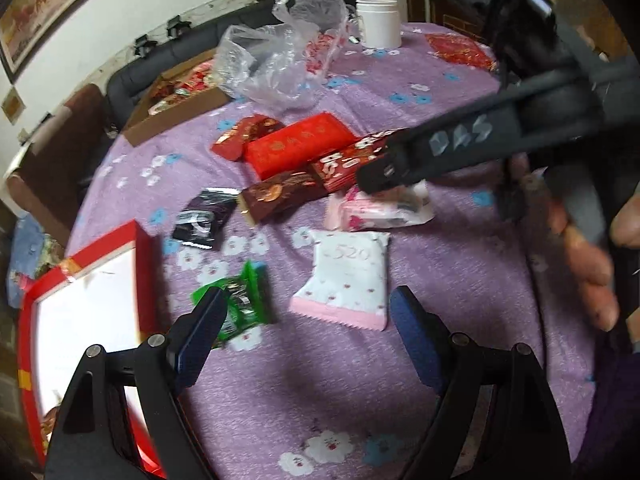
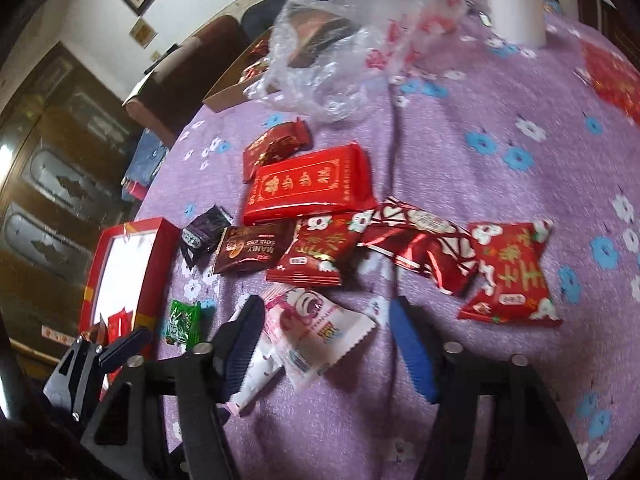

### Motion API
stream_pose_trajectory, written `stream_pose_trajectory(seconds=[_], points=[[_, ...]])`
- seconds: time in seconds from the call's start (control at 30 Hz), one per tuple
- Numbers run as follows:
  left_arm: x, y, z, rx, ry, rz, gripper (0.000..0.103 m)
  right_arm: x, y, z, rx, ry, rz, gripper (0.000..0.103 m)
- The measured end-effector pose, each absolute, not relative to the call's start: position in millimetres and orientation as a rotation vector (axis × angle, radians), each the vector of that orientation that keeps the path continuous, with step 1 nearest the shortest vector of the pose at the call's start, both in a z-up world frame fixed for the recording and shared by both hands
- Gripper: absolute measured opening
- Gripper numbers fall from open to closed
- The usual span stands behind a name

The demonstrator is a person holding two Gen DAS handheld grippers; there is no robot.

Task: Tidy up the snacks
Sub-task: 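Move left tool to the white heart-print packet while right tool reaches pink bear packet, then close left tool on the white packet while right tool grips the pink bear packet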

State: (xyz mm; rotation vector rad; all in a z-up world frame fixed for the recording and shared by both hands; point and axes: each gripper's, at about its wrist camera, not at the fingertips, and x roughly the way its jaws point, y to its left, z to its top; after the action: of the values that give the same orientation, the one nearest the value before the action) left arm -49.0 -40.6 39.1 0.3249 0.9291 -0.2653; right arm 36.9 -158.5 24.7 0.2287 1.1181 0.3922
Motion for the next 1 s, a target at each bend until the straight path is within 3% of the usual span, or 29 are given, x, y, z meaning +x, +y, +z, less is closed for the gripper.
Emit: stream_pose_trajectory(seconds=[0.8,0.87,1.0], points=[[-34.5,-39.7,20.3,0.196,0.987,-0.375,0.084,29.6,-129.4,23.6,0.009,1.1,0.381,0.064],[-34.5,-40.7,18.5,0.199,0.987,-0.38,0.081,30.1,-129.1,21.9,0.01,1.109,0.383,0.064],[-34.5,-38.8,14.7,0.198,0.98,-0.367,0.054,27.7,-123.8,19.7,-0.016,1.105,0.383,0.068]])
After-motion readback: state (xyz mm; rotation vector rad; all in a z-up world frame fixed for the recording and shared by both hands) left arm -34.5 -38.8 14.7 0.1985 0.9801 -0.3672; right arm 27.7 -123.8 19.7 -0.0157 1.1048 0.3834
